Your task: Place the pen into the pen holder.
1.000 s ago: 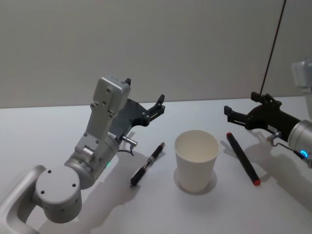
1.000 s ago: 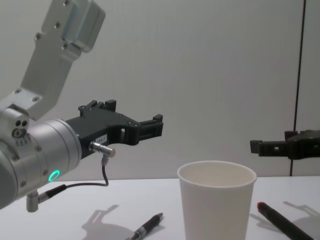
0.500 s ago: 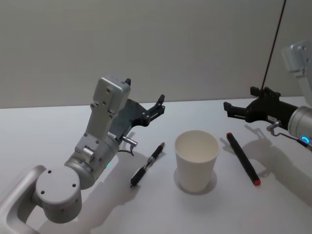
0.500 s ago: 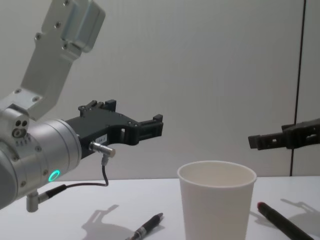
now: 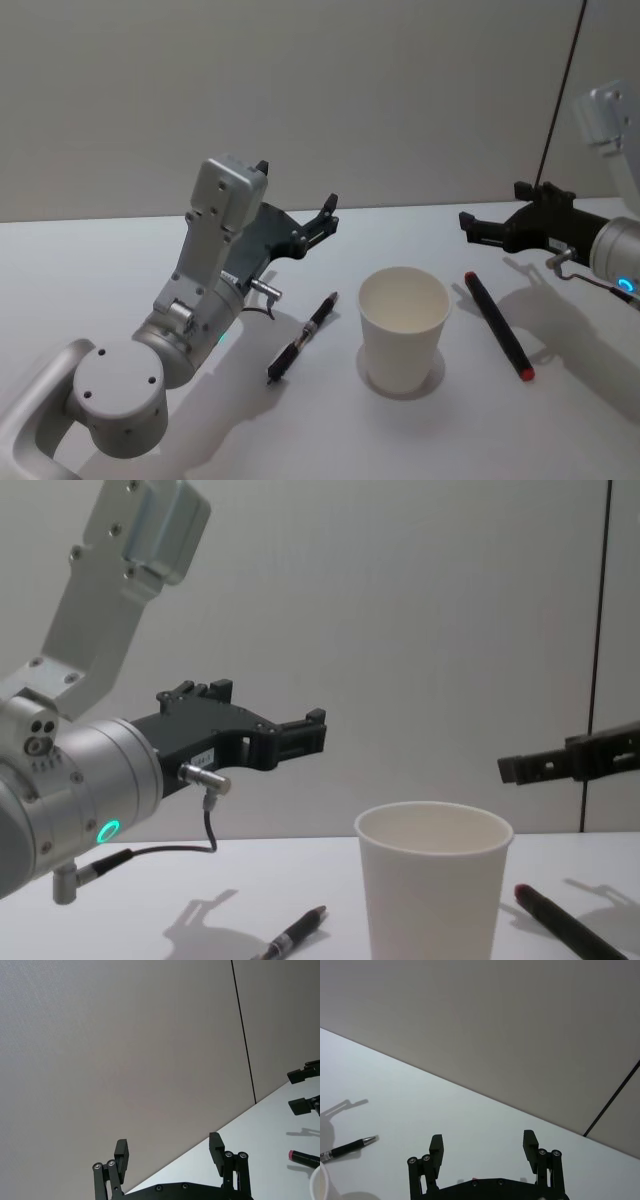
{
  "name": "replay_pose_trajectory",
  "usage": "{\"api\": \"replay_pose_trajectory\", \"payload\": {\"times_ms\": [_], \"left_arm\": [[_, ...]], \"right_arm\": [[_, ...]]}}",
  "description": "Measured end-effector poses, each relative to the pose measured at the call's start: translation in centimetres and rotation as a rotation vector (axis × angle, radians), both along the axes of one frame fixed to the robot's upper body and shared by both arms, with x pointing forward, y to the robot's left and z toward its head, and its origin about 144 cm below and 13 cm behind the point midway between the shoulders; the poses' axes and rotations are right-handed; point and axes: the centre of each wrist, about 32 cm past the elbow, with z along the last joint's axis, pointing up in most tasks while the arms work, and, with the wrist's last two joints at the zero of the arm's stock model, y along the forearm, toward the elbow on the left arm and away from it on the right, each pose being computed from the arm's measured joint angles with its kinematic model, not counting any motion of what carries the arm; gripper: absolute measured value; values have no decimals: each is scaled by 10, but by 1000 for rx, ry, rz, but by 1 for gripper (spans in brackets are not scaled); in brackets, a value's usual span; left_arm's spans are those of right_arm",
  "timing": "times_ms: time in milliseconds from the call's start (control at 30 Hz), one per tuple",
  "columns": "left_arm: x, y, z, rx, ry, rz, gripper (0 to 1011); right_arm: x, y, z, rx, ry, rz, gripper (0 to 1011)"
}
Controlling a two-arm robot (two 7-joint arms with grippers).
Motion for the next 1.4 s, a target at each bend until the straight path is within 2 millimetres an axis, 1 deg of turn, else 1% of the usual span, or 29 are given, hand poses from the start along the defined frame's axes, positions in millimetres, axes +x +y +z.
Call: {"api": "replay_pose_trajectory", "payload": {"times_ms": [233,500,833,1100,1400], "left_arm": [[0,0,0,0,0,0,1001],[0,0,0,0,0,0,1001],[0,0,0,0,0,0,1001],[0,0,0,0,0,0,1001],[0,0,0,0,0,0,1001]], "right_arm": [[-5,1,-1,14,66,-31,1001],[-14,2,-1,39,169,-88,1002],[-25,5,-8,37,261,-154,1001],[-26,11,-12,27,293,-178,1001],[-17,20,-17,16,310,-196,1002]]}}
